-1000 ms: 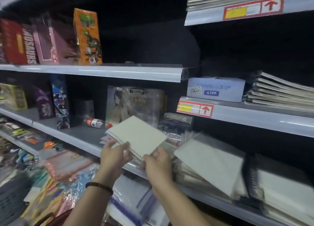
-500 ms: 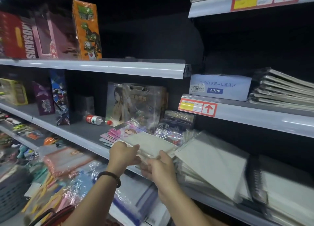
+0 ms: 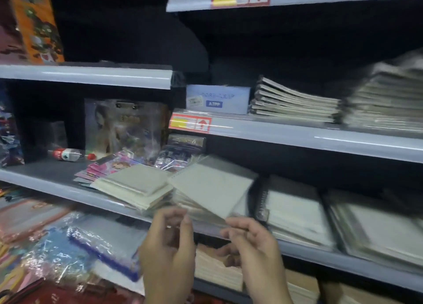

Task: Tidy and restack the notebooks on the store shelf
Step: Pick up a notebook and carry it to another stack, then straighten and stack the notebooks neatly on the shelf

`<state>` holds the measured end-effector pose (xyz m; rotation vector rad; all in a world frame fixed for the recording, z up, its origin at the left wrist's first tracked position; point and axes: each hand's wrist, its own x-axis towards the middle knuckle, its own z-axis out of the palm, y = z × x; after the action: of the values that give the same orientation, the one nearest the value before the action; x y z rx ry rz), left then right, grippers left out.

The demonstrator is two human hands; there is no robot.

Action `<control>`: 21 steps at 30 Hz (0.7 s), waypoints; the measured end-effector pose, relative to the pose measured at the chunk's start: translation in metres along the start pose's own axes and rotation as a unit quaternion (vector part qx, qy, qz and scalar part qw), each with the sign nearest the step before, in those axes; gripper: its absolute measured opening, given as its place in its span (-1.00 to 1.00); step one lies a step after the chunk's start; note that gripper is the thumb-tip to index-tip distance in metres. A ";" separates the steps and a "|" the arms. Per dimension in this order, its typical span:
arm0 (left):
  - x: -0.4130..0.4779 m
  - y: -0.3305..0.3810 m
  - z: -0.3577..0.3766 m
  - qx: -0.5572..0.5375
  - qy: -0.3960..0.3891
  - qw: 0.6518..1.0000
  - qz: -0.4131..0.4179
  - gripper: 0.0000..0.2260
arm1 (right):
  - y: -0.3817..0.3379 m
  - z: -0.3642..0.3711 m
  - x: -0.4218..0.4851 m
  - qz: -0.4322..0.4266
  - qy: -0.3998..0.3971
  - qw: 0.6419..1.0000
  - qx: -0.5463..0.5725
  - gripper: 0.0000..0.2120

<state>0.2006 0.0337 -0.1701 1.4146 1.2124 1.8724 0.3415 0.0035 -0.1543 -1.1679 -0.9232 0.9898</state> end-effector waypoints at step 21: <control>-0.046 -0.018 0.201 0.377 -0.425 0.795 0.213 -0.46 | 0.015 -0.181 0.013 0.089 0.176 0.980 -0.016 -0.39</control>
<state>0.4015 0.0764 -0.1955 2.7292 1.2122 0.6428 0.5144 -0.0346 -0.1967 -1.4169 -0.5606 0.8731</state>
